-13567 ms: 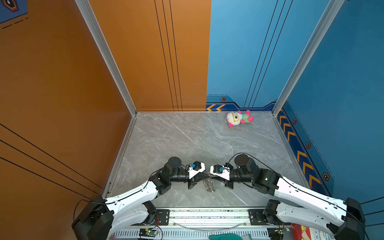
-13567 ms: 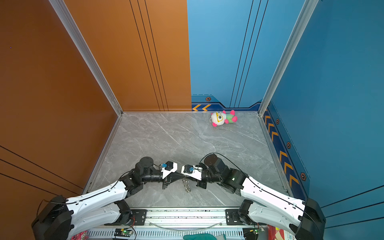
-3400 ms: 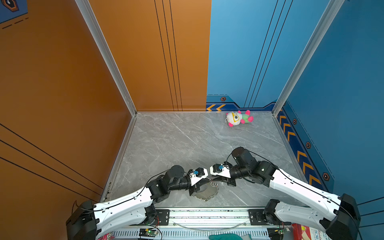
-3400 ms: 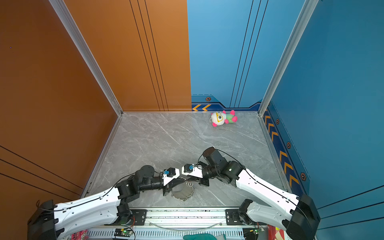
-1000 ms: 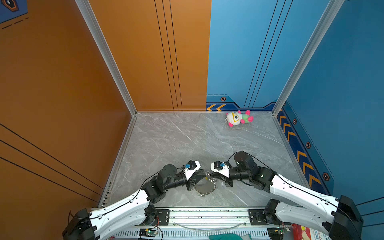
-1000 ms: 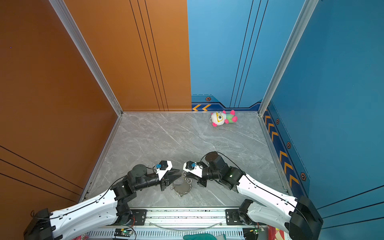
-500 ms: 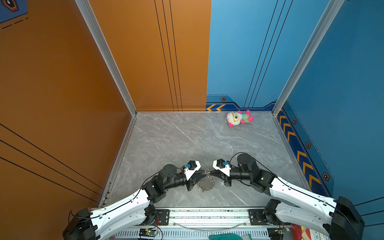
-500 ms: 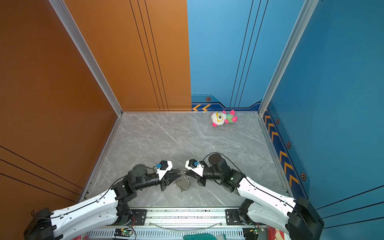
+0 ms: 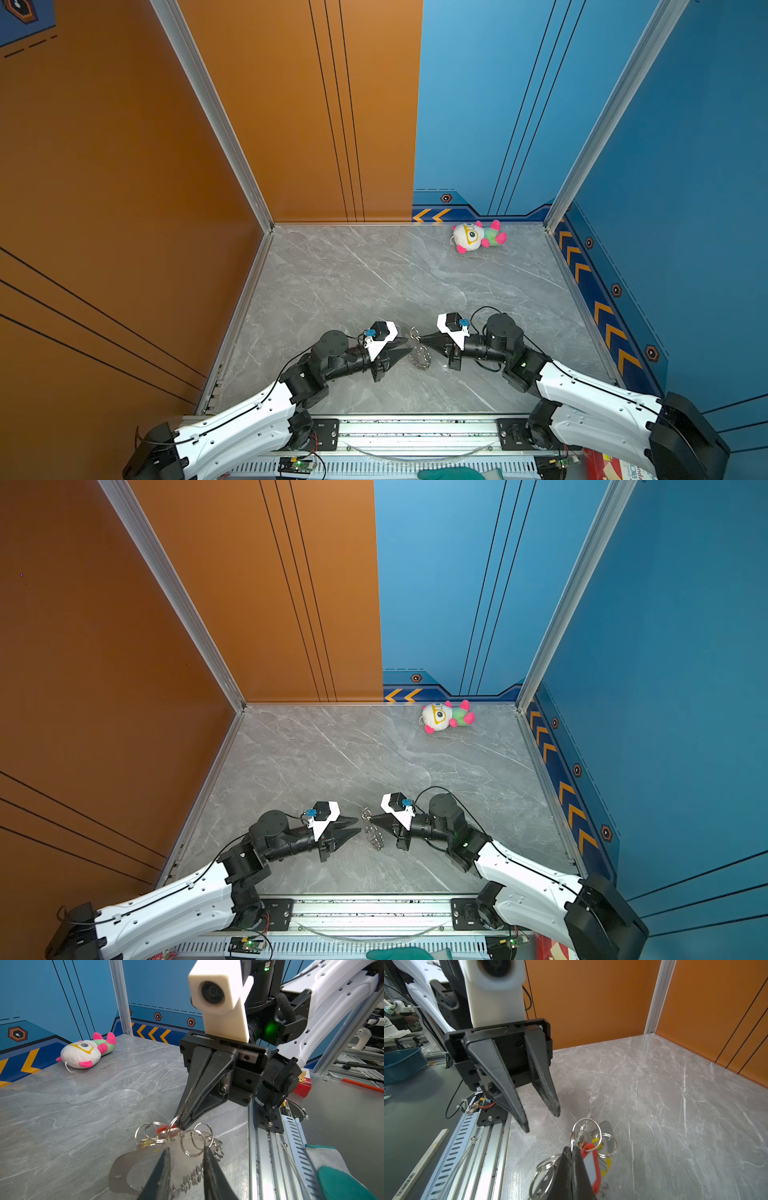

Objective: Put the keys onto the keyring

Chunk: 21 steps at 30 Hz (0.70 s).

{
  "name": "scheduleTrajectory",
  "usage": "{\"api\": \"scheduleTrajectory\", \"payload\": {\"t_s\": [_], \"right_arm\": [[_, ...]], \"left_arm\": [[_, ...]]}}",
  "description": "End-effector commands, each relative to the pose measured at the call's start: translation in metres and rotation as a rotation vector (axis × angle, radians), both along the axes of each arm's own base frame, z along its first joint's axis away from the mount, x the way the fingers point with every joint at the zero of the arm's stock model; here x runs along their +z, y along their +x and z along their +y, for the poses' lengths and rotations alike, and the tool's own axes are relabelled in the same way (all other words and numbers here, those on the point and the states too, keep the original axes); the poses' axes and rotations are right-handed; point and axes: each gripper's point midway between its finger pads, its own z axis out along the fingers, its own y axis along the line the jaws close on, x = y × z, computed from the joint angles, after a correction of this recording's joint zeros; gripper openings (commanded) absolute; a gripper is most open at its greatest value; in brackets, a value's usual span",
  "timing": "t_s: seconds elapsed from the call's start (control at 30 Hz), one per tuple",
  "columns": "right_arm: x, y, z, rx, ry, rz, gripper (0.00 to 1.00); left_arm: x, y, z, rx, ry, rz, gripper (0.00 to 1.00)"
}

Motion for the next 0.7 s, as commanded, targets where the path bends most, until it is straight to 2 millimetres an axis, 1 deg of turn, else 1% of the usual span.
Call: {"api": "scheduleTrajectory", "payload": {"t_s": [0.0,0.17,0.3,0.43,0.5,0.6,0.67], "right_arm": [[0.028,-0.004,0.001,0.026,0.119,-0.051,0.0],[0.025,-0.005,0.002,0.03,0.113,-0.058,0.0],[0.016,-0.008,0.005,0.035,0.062,-0.068,0.0],[0.014,-0.009,0.005,0.031,0.049,-0.081,0.0],[0.012,-0.009,0.005,0.031,0.035,-0.082,0.0],[0.006,-0.01,0.007,0.037,-0.002,-0.087,0.0],[0.001,-0.011,0.006,0.039,-0.042,-0.092,0.0]], "left_arm": [[0.0,0.007,0.005,0.047,-0.012,-0.012,0.28],[0.0,0.012,0.004,0.062,-0.003,-0.008,0.24],[0.003,0.01,0.0,0.041,-0.004,-0.004,0.22],[0.003,0.011,0.001,0.049,-0.007,-0.005,0.2],[0.004,0.012,0.003,0.058,-0.012,-0.005,0.2],[0.004,0.011,0.003,0.058,-0.013,-0.008,0.25],[0.003,0.011,0.004,0.059,-0.011,-0.014,0.26]]}}
